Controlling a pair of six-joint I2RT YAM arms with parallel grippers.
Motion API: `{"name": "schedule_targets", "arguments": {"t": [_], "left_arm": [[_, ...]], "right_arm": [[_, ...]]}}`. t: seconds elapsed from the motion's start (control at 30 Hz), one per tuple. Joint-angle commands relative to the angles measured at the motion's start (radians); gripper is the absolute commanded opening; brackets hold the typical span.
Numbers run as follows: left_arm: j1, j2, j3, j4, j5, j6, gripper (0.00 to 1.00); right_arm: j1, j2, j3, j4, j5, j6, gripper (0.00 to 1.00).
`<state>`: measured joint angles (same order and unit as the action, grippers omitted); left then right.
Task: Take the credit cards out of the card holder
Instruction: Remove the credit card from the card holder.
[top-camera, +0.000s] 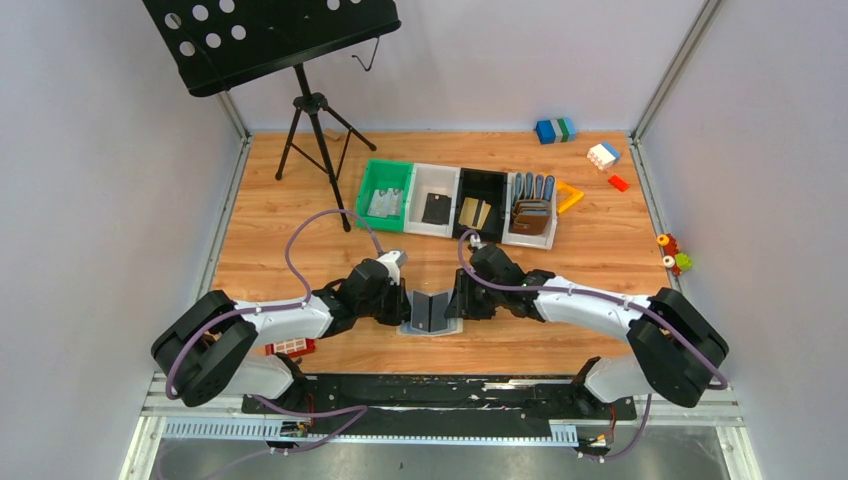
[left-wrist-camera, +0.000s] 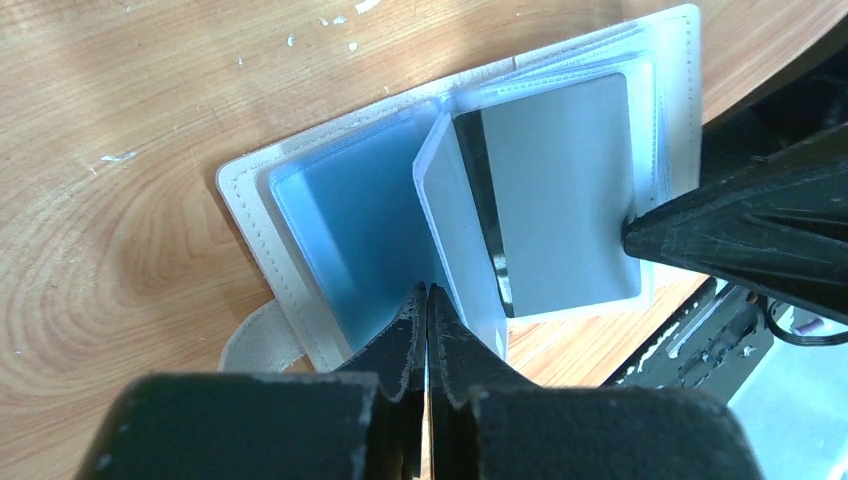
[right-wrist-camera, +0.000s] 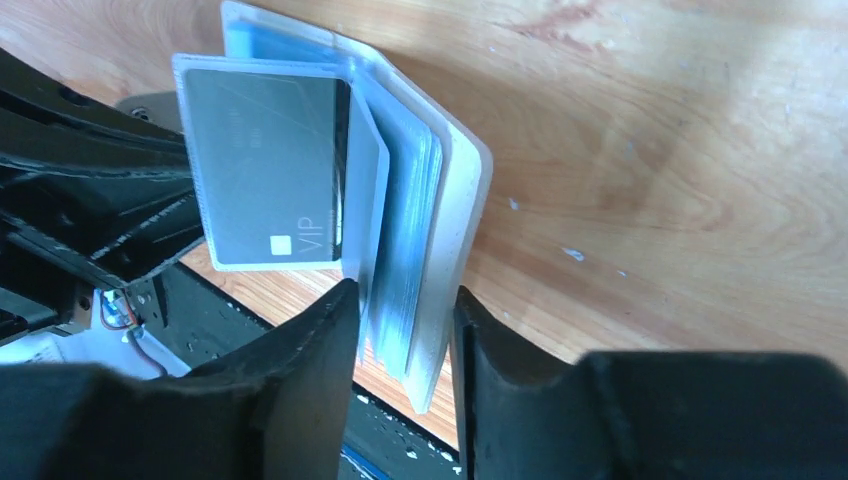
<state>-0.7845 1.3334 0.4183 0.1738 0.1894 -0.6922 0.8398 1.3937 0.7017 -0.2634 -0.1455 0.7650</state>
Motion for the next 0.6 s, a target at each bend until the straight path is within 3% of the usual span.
{"name": "schedule_targets", "arguments": {"t": [0.0,0.27,0.57], "left_arm": [[0.001,-0.024,-0.015,-0.022,-0.014,0.025,0.00],[0.002,-0.033,-0.018,-0.019,-0.011,0.029,0.00],[0.001,-0.047,-0.028,0.008,0.020,0.016,0.00]], "right_arm": [[-0.037,-0.062,-0.101,0.237,-0.150,0.059,0.43],[-0.064,-0.099,-0.180,0.400,-0.215,0.100,0.58],[-0.056,0.000,-0.101,0.286,-0.154,0.073,0.52]]}}
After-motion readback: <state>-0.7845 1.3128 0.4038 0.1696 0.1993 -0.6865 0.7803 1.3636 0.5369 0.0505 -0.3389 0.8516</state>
